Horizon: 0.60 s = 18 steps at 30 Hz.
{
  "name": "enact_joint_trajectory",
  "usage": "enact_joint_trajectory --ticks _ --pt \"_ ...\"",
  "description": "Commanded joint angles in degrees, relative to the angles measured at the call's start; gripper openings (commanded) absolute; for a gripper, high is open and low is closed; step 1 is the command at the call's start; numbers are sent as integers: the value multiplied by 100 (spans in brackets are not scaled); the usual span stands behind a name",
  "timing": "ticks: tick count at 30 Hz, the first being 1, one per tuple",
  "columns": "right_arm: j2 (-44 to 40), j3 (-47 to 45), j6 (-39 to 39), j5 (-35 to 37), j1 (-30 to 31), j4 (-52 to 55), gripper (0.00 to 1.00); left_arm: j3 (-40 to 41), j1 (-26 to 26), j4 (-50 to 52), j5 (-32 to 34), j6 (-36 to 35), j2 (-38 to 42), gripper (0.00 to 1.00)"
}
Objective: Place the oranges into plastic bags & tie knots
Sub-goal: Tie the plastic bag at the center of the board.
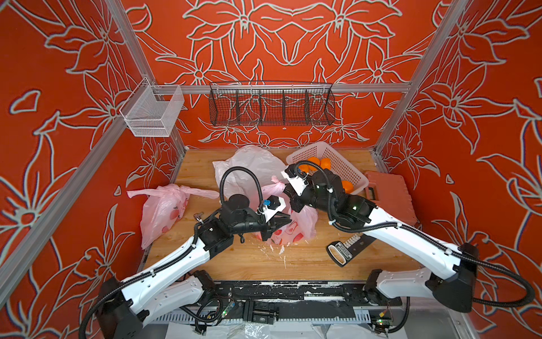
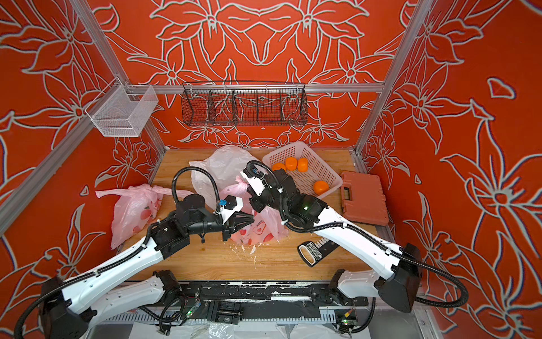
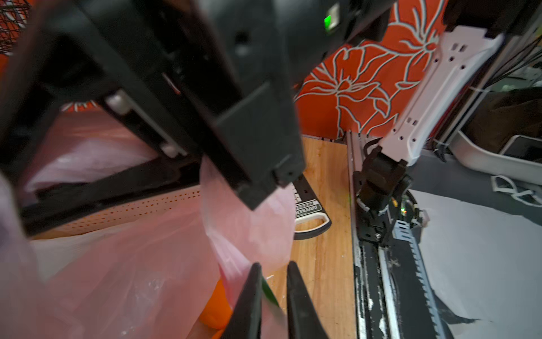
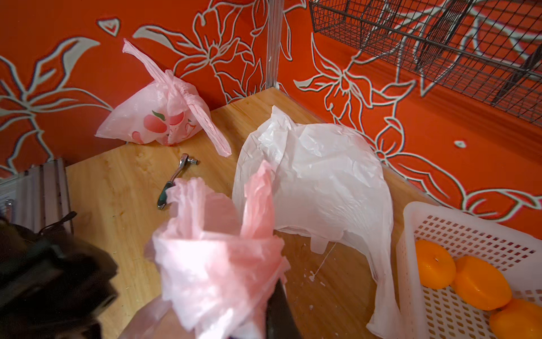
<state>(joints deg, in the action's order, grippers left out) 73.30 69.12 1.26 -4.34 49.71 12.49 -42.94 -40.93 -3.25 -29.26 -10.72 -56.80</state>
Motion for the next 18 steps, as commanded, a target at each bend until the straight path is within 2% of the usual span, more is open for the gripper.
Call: enact_joint_trajectory --ticks 1,3,6,11,13,14,16,18 --pt "-154 189 -253 -230 -23 294 0 -18 -29 -884 930 -196 -258 6" --pt "-191 158 -251 -199 -23 283 0 58 -30 -1018 1229 -197 -267 3" --pt "-185 167 -197 -91 -22 370 0 208 -29 -1151 1189 -204 -154 5" --pt "-134 207 -158 -84 -21 472 0 462 -30 -1259 962 -220 280 21" --pt "-151 198 -203 -102 -23 463 0 541 -29 -1275 1021 -198 470 34" --pt "-149 198 -233 -103 -18 465 0 566 -29 -1264 1074 -194 555 38" --pt "-162 189 -281 -140 -18 474 0 552 -21 -1213 1195 -184 584 37" --pt "-171 198 -355 -214 -21 482 0 470 -23 -1103 1220 -198 453 31"
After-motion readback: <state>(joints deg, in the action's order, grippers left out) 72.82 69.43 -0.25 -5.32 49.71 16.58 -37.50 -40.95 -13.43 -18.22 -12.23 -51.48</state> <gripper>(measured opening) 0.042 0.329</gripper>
